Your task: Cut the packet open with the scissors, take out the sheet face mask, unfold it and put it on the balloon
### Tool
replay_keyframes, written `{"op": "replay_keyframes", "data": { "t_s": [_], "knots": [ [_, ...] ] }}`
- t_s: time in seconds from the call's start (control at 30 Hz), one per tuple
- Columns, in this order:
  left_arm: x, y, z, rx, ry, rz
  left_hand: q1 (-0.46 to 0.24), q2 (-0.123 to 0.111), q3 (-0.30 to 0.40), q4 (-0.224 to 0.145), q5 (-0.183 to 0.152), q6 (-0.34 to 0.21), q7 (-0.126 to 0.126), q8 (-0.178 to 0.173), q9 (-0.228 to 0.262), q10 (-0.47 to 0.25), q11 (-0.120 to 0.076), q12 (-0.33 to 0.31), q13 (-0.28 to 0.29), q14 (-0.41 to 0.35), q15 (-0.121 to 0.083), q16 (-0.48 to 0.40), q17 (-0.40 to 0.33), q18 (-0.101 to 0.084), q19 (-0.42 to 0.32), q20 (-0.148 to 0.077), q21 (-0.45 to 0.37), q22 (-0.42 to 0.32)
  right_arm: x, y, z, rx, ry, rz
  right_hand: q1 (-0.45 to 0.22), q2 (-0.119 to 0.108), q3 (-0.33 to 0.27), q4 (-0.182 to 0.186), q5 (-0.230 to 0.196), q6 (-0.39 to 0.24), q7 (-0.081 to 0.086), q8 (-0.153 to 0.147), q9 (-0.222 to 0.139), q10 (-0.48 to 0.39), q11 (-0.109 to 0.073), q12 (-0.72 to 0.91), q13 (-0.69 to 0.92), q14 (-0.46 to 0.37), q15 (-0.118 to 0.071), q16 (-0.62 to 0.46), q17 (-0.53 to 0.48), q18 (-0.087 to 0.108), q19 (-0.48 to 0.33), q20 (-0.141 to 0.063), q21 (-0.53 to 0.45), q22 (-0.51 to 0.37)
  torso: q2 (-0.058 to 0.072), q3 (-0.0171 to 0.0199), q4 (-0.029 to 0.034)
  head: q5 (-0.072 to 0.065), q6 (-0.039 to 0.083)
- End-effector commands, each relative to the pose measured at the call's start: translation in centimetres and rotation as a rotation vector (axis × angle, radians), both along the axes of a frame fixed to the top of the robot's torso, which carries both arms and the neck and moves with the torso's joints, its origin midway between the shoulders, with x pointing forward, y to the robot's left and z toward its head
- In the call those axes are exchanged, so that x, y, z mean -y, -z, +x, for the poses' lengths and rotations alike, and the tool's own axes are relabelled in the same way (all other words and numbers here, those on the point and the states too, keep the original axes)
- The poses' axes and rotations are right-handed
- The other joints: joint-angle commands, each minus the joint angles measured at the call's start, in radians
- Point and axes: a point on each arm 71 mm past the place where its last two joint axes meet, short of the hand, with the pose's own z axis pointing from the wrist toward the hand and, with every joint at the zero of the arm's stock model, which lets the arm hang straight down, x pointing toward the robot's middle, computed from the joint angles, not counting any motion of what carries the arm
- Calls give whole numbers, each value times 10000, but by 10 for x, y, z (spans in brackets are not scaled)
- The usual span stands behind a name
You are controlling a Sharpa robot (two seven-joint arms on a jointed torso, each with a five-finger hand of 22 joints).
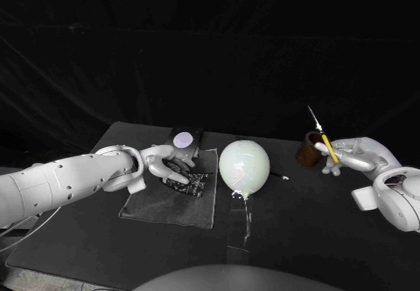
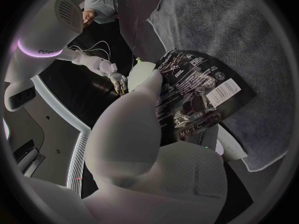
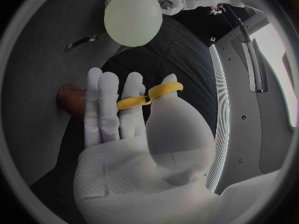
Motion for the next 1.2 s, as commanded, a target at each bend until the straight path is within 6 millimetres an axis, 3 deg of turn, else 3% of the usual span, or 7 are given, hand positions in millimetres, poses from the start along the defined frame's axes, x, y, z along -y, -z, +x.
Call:
{"op": "replay_keyframes", "data": {
  "t_s": [0.03,0.4,0.7,0.87,1.07,1.13,1.2],
  "knots": [
    [-4,-6,4,525,-362,-140,314,78,-466,206,-19,-17,1008,92,13,-117,8,103,12,-147,30,-32,-109,-139,-78,-5,-86,-19,-2,-1,0,90,-170,74,3052,3020,-28,46,4,52,1,-42,1,93,-36,999,0,-254,-283,-43,-6,115,-69,6,-24,17,-7,-1,-2,7,-19],
    [-14,-17,9,455,-709,-573,744,213,-968,613,-22,619,1070,366,231,54,-50,358,38,44,-34,222,-240,-75,274,-13,-55,24,-2,0,1,87,-183,85,3047,3019,-32,52,4,54,2,-47,0,88,-35,964,-31,-256,-282,-48,-8,114,-71,6,-25,17,-6,4,-9,-21,-72],
    [-14,-23,12,249,-832,-1120,796,123,-1324,905,-23,851,1037,484,298,139,-86,460,25,130,-69,343,-322,-62,291,-10,-101,12,-2,0,1,93,-178,85,3047,3019,-32,52,4,54,2,-47,0,88,-35,964,-31,-256,-282,-48,-8,114,-71,6,-25,17,1,2,-9,-66,-54],
    [-15,-34,17,579,-966,-1316,1077,94,-1606,1124,-22,1006,976,573,347,55,-60,453,4,-520,16,109,-613,-126,95,-1,-218,-16,-2,0,2,100,-172,90,3037,3013,-44,64,3,58,4,-57,-3,82,-33,913,-70,-261,-279,-61,-13,113,-76,9,-28,17,3,2,-8,-83,-33],
    [-16,-51,27,1219,-1253,-1738,1641,462,-1441,1080,-23,1723,746,940,536,375,-187,632,36,-163,-70,284,-562,-115,364,-10,-190,24,-3,1,2,91,-194,94,3033,2999,-60,70,2,58,5,-69,-5,73,-31,841,-129,-270,-274,-77,-18,112,-85,12,-34,16,-12,6,-12,-140,2],
    [-15,-55,30,1354,-1269,-1832,2110,694,-1219,859,-18,2030,512,1114,588,594,-273,731,53,69,-149,424,-551,-28,1392,-37,78,156,-3,1,2,80,-207,97,3042,2990,-66,65,2,58,3,-75,-6,74,-31,838,-124,-275,-272,-86,-21,111,-90,14,-37,16,-11,7,-20,-209,32],
    [-12,-58,32,1431,-1245,-1905,2270,744,-1155,748,-25,2169,425,1172,582,751,-329,772,41,224,-212,514,-564,34,1680,-28,165,189,-3,1,2,67,-220,99,3051,2984,-70,59,2,59,1,-80,-7,76,-31,832,-123,-277,-272,-92,-23,111,-93,14,-39,16,-12,6,-23,-235,46]
  ]
}}
